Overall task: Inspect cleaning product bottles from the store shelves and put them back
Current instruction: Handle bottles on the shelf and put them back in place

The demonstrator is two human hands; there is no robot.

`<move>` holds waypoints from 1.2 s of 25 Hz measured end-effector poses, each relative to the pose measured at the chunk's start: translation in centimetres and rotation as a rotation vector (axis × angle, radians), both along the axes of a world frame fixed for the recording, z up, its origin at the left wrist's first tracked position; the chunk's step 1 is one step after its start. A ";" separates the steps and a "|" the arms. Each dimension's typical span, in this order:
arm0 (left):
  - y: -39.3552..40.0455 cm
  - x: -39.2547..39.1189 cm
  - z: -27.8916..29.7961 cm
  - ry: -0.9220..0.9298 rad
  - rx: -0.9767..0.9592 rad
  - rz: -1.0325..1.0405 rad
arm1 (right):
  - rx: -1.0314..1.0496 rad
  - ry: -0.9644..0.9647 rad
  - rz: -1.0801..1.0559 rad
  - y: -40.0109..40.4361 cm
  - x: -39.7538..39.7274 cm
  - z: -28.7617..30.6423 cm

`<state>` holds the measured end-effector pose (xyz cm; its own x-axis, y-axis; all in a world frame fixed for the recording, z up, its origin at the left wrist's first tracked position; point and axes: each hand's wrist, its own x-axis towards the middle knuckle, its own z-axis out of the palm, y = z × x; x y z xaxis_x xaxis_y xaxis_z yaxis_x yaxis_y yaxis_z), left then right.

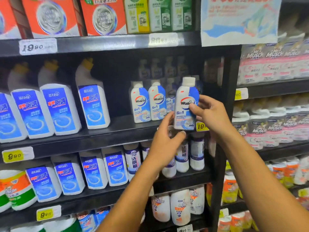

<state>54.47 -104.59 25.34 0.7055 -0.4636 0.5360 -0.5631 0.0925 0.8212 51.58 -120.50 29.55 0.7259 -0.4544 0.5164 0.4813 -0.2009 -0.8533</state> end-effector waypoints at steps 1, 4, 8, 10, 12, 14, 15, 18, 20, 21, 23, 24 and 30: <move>-0.5 1.5 1.0 -0.019 -0.013 0.091 | 0.003 0.000 0.000 -1.2 1.4 0.6; 0.3 6.9 3.1 -0.035 -0.147 0.528 | -0.021 0.037 -0.002 -4.1 5.5 1.9; 2.7 12.3 3.9 0.084 -0.033 0.754 | -0.022 0.069 0.051 -5.8 9.4 2.0; 2.5 13.4 3.5 0.140 -0.020 0.686 | -0.043 0.079 0.100 -5.8 10.4 1.7; 2.2 13.7 3.0 0.133 -0.032 0.636 | -0.096 0.082 0.111 -5.6 11.2 1.2; 2.1 13.7 2.7 0.098 -0.039 0.618 | -0.116 0.072 0.099 -5.4 11.6 0.7; 2.1 13.6 2.7 0.086 -0.043 0.610 | -0.109 0.070 0.095 -5.3 11.7 0.5; 2.2 13.3 2.8 0.064 -0.064 0.593 | -0.105 0.092 0.117 -5.2 11.8 0.3; 2.2 13.4 2.8 0.059 -0.072 0.598 | -0.125 0.103 0.125 -5.2 11.8 0.3; 2.3 13.5 2.9 0.054 -0.074 0.600 | -0.120 0.097 0.131 -5.3 11.8 0.3; 2.4 13.8 2.9 0.055 -0.084 0.596 | -0.098 0.086 0.132 -5.4 11.8 0.0; 2.5 13.9 2.9 0.063 -0.093 0.588 | -0.111 0.087 0.108 -5.5 11.9 -0.1; 2.6 14.3 2.6 0.047 -0.101 0.601 | -0.190 0.045 -0.094 -5.3 11.9 -0.7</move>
<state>68.78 -101.96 27.90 0.8519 0.0740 0.5185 -0.5042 -0.1517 0.8502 63.46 -125.77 28.85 0.7093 -0.4187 0.5671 0.4150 -0.4023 -0.8161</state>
